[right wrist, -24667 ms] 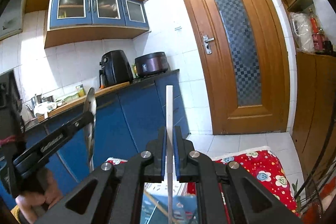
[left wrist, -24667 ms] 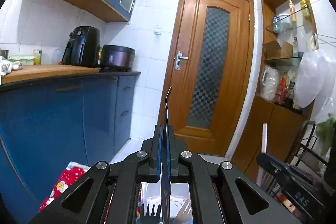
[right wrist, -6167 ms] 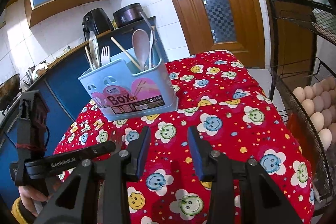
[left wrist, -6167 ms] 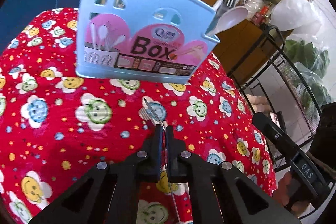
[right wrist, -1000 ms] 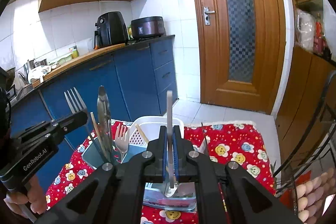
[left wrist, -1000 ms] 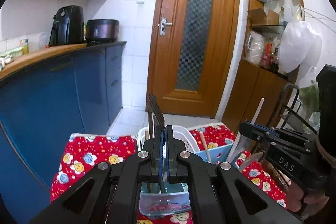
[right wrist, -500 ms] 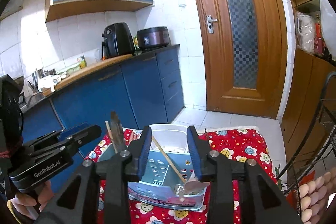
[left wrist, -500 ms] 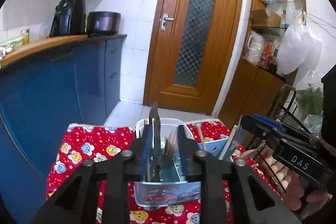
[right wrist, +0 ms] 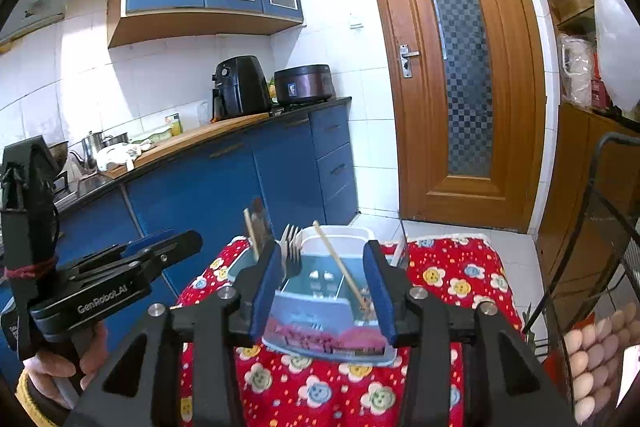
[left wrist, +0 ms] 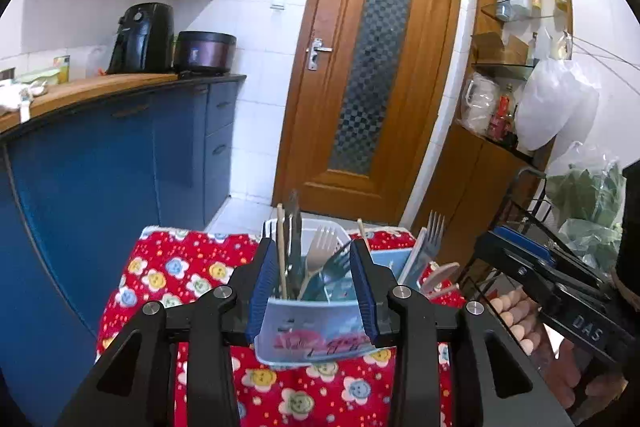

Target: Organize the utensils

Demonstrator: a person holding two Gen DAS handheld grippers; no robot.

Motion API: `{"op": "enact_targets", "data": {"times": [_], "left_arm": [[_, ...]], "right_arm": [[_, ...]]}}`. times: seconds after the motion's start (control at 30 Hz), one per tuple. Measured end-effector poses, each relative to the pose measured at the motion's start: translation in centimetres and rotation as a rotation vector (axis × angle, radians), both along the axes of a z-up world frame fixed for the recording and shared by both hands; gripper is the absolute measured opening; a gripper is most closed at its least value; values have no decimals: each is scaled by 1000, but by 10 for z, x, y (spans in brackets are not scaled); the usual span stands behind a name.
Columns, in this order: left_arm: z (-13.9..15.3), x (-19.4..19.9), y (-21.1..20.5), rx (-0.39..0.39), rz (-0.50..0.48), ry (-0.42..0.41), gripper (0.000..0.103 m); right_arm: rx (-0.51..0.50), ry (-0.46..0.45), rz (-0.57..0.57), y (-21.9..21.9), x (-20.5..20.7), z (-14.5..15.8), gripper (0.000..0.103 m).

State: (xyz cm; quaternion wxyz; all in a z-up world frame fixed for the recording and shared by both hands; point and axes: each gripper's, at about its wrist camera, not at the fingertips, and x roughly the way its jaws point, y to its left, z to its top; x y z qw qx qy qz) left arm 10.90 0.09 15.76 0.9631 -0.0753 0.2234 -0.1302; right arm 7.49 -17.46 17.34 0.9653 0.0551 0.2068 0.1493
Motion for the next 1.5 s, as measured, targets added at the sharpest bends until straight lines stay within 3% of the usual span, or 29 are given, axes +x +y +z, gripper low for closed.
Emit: {"op": "enact_targets", "data": {"times": [0.1, 0.23, 0.47, 0.93, 1.5], "left_arm": [[-6, -16, 0, 10, 14, -4, 41], [-13, -33, -1, 20, 32, -13, 56], [-37, -53, -6, 46, 56, 12, 62], [-85, -66, -17, 95, 93, 44, 63], [-114, -65, -23, 115, 129, 71, 63]], "right_arm": [[-4, -4, -1, 3, -17, -9, 51], [-19, -7, -10, 7, -33, -21, 58], [-41, -3, -32, 10, -54, -45, 67], [-66, 12, -93, 3, -71, -95, 80], [-77, 40, -131, 2, -70, -124, 82]]}}
